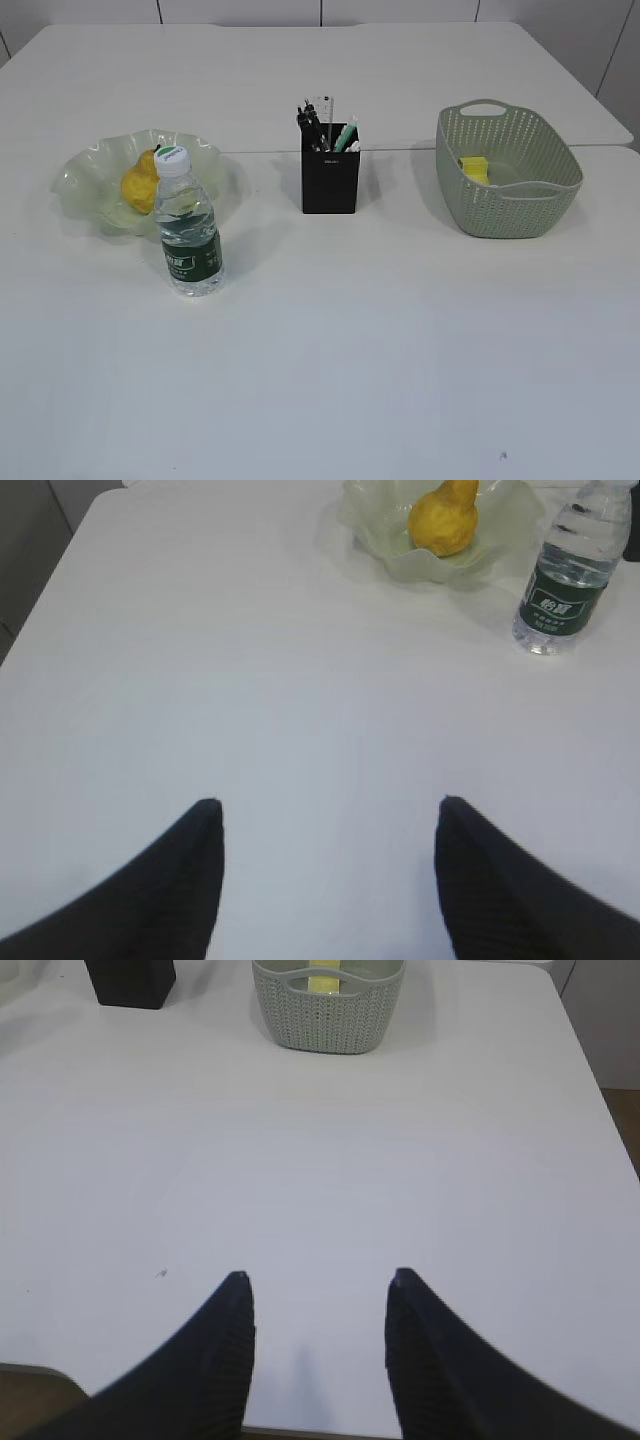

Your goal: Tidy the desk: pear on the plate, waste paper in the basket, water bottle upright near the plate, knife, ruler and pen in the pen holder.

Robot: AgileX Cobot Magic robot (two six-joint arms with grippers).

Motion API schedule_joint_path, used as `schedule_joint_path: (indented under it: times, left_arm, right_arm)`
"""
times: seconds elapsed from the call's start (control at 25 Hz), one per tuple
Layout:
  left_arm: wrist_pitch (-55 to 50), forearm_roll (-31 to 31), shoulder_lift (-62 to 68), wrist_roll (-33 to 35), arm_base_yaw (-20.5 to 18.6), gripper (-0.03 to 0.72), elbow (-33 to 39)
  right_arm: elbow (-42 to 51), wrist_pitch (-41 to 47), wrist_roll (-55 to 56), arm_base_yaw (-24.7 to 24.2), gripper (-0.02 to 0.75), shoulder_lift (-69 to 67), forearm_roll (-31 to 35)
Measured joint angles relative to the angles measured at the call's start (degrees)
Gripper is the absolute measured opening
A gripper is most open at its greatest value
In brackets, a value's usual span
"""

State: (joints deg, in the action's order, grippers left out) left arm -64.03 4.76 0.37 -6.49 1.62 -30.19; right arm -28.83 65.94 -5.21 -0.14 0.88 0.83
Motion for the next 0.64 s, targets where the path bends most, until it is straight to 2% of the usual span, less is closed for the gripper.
schedule_joint_path:
  times: [0.64]
  left_arm:
    - [0.0, -0.72, 0.0, 1.25, 0.0, 0.464, 0.0]
  right_arm:
    - [0.0, 0.0, -0.09, 0.0, 0.323, 0.0, 0.0]
